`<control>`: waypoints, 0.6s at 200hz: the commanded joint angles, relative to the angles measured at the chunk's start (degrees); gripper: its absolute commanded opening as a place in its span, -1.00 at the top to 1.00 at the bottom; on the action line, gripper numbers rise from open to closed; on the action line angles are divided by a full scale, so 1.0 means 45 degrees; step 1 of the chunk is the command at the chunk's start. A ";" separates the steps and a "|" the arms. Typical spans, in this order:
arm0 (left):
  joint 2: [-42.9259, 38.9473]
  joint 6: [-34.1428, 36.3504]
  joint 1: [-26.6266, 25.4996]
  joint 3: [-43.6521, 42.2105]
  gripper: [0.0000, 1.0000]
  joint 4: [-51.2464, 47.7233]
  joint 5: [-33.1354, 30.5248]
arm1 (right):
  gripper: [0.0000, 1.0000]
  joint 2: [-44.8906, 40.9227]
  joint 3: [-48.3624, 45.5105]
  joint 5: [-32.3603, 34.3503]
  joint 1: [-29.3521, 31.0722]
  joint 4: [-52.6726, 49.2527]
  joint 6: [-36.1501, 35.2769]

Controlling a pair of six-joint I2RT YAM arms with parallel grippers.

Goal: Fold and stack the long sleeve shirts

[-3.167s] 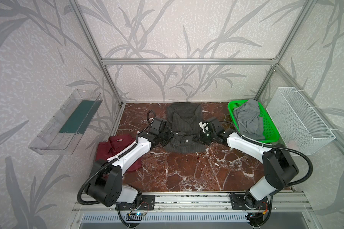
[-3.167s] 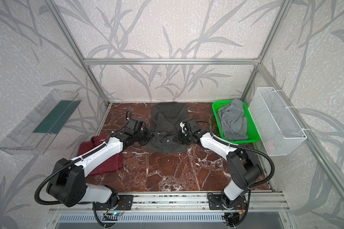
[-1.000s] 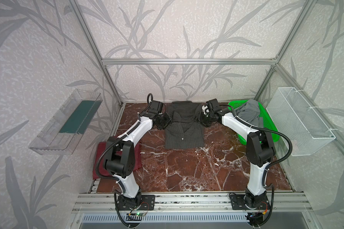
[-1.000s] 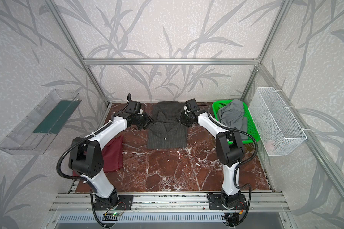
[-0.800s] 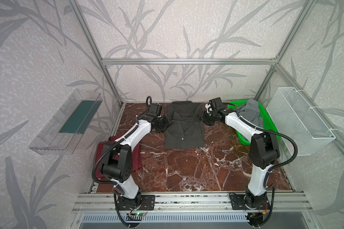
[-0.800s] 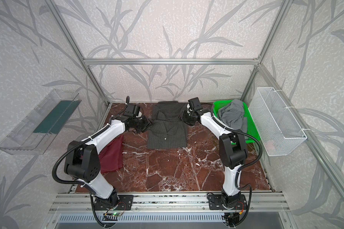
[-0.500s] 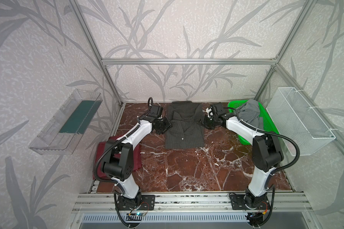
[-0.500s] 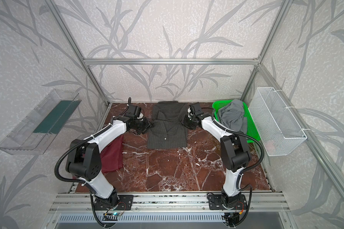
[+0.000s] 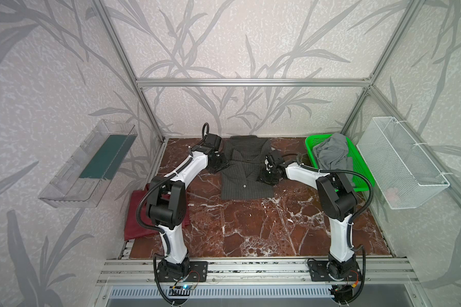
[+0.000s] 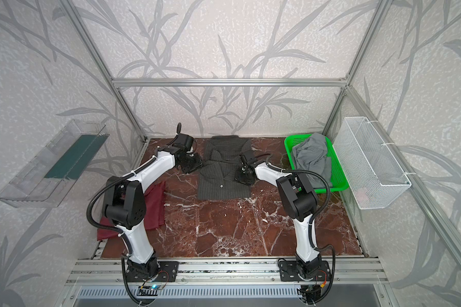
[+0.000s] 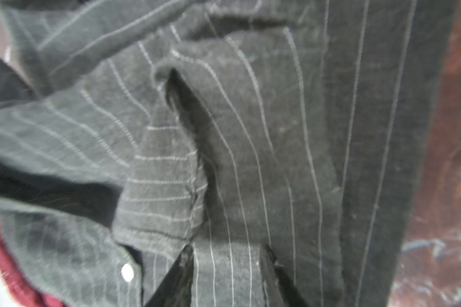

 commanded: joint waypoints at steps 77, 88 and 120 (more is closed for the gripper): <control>0.1793 0.0637 0.0056 0.1735 0.19 -0.0637 -0.0472 | 0.19 0.1067 0.0846 -0.1229 0.0111 0.3494 0.0475; 0.1976 0.0695 0.0055 0.1882 0.19 -0.0654 -0.0510 | 0.19 0.1289 0.1158 -0.1447 0.0129 0.3558 0.0554; 0.2370 0.0674 0.0045 0.2124 0.19 -0.0602 -0.0361 | 0.22 0.1674 0.1482 -0.2091 0.0121 0.4421 0.1098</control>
